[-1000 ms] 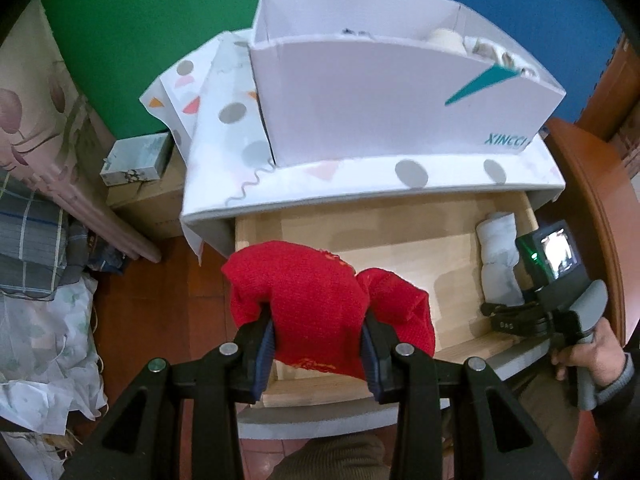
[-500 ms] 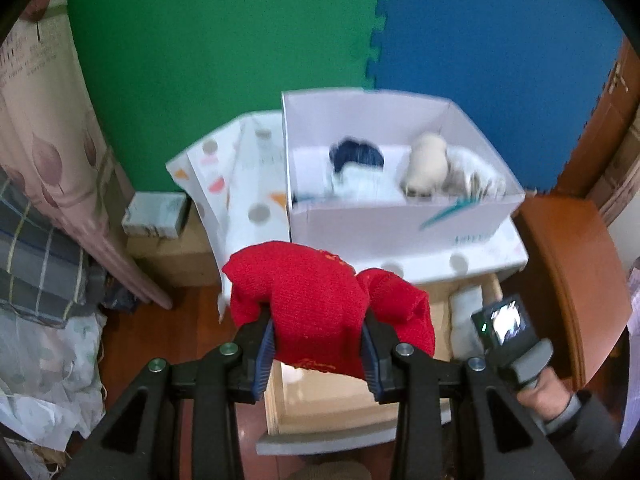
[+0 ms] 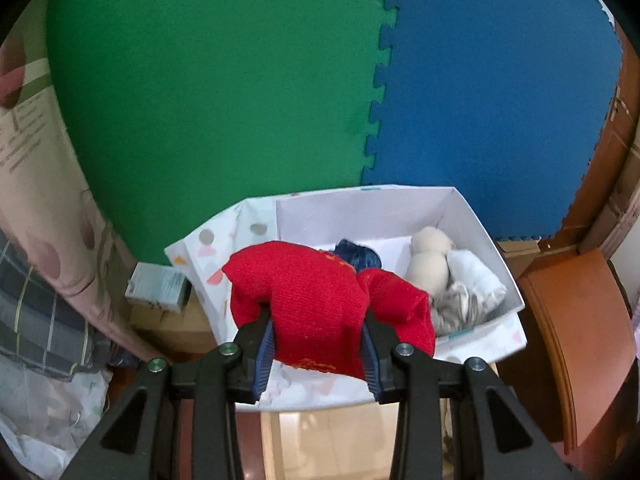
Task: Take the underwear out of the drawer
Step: 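Lift the red underwear and carry it over the white box with the left tool, then open the left tool to drop the red underwear into the box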
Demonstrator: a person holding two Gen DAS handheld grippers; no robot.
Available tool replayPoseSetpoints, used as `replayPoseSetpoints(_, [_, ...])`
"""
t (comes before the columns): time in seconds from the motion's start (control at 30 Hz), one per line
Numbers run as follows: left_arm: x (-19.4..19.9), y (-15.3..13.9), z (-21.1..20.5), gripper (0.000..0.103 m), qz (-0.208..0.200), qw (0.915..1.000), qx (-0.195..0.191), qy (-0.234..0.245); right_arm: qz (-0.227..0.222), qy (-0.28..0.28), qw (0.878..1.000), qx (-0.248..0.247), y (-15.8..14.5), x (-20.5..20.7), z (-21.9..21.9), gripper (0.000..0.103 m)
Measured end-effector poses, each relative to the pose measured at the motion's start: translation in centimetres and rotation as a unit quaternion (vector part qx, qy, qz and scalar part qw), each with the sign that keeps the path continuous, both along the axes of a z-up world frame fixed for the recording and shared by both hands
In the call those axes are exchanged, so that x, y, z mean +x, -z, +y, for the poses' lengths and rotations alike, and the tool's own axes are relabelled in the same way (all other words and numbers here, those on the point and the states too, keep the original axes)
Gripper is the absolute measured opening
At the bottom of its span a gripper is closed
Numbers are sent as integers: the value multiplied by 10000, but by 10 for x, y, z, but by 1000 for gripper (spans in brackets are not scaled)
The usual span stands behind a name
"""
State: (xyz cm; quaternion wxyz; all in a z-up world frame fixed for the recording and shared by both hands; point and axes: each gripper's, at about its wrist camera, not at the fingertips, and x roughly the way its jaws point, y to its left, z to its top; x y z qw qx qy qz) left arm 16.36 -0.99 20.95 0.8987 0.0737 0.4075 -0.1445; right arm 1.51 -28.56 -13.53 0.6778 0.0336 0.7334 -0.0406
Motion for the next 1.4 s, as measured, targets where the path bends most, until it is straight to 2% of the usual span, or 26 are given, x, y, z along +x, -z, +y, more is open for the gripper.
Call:
replayPoseSetpoints(0.2, [32, 27, -29, 37, 24, 9995, 313, 57, -17, 26, 10000, 64, 1, 0, -6, 43])
replayPoseSetpoints(0.3, [42, 39, -38, 37, 60, 9994, 349, 61, -22, 34, 9999, 92, 1, 0, -9, 43])
replayPoseSetpoints(0.5, [54, 68, -50, 38, 363, 9980, 510, 7, -30, 70, 9999, 138, 0, 1, -14, 43])
replayPoseSetpoints(0.6, [57, 82, -49, 41, 502, 9973, 530, -76, -30, 72, 9999, 141, 0, 1, -17, 43])
replayPoseSetpoints(0.67, [58, 87, -47, 47, 544, 9970, 521, -148, -29, 71, 9999, 145, 0, 1, -20, 43])
replayPoseSetpoints(0.83, [60, 88, -36, 52, 697, 9968, 248, -319, -36, 87, 9998, 148, 0, 1, -20, 43])
replayPoseSetpoints(1.0, [57, 86, -35, 56, 705, 9971, 159, -226, -32, 76, 9999, 145, 0, 1, -21, 43])
replayPoseSetpoints(1.13, [57, 78, -31, 61, 732, 9969, 0, -275, -30, 69, 9999, 145, 0, 1, -21, 43])
replayPoseSetpoints(1.4, [47, 54, -18, 64, 540, 9978, -165, -341, -26, 65, 9999, 144, 0, 2, -21, 43])
